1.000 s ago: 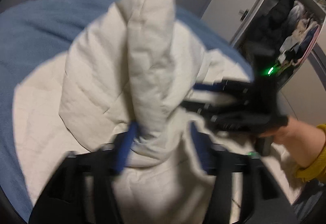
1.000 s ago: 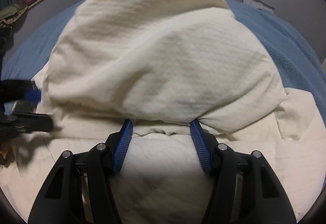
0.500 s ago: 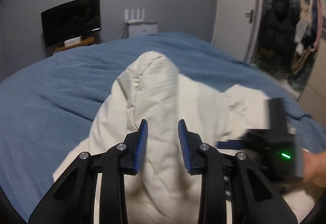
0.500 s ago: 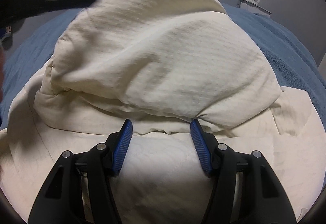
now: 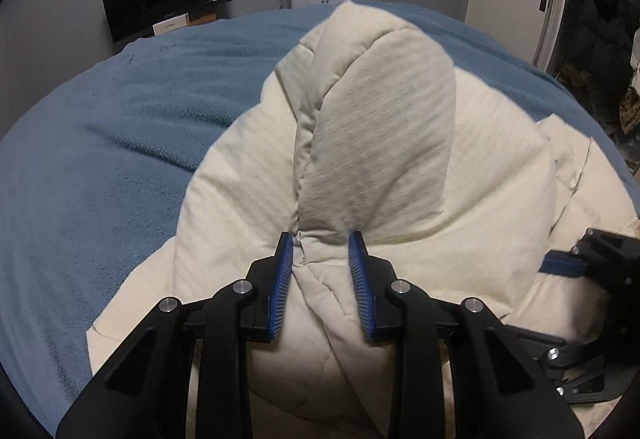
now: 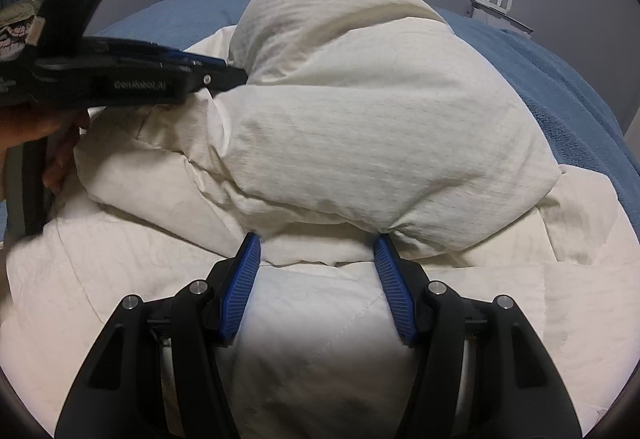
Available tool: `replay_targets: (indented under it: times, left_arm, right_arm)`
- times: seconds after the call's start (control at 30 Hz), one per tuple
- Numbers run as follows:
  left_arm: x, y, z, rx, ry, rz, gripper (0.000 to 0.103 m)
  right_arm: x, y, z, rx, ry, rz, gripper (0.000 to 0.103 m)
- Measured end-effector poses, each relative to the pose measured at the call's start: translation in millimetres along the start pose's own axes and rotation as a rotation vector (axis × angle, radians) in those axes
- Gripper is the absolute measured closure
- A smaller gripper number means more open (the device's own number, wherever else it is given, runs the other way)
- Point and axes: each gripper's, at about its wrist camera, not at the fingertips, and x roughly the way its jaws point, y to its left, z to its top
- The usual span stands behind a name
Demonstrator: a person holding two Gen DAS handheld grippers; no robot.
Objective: Fold large clothes
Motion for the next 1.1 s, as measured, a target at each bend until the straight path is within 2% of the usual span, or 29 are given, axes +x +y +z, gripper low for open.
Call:
replay_targets:
  times: [0.17,0.27,0.33,0.43,0.53,0.7,0.77,0.83,0.87,0.93,0.97,1.0,1.1]
  left_arm:
    - [-11,0,-2,-0.003,-0.021,-0.001,0.073]
    - [-31,3,-9,-0.050,-0.047,-0.013,0.061]
    - [-47,4,-16,-0.071,-0.056,-0.041,0.058]
    - [-70,-4,-37,-0.044,-0.035,-0.079,0.058]
    - [-69,-9,-58,-0.014,0.019,-0.091,0.058]
    - [-58,-11,-74,-0.012,0.038,-0.064,0.058]
    - [-55,-16,-70,0.024,0.039,-0.028,0.058]
    - [-59,-17,-69,0.017,0.026,-0.023,0.058]
    - [-60,-15,-67,0.007,0.021,-0.022,0.055]
    - [-69,-13,-63,-0.026,0.001,0.018,0.040]
    - [-74,-14,-63,-0.034,-0.009,0.050,0.024]
    - [-80,-15,-62,-0.038,-0.022,0.078,0.016]
    - [-101,-20,-61,-0.039,-0.039,0.068,0.014]
  right_arm:
    - [2,-4,6,0.003,-0.001,0.003,0.047]
    - [3,-9,7,0.003,-0.005,0.004,0.047]
    - [2,-10,6,0.002,-0.007,0.004,0.047]
    - [1,-12,6,0.001,-0.008,0.004,0.047]
    - [1,-12,5,0.000,-0.010,0.002,0.047]
    - [2,-8,4,-0.008,-0.007,-0.010,0.047]
    - [2,-6,5,-0.013,0.001,-0.020,0.047]
    - [0,-6,8,-0.003,0.012,-0.018,0.047]
    - [-2,-6,10,0.010,0.021,-0.016,0.047]
    - [-11,-10,13,0.058,0.048,-0.009,0.045]
    - [-31,-12,14,0.089,0.027,0.004,0.043]
    - [-31,-12,14,0.089,0.027,0.004,0.038]
    - [-68,-11,9,0.082,-0.031,-0.003,0.027]
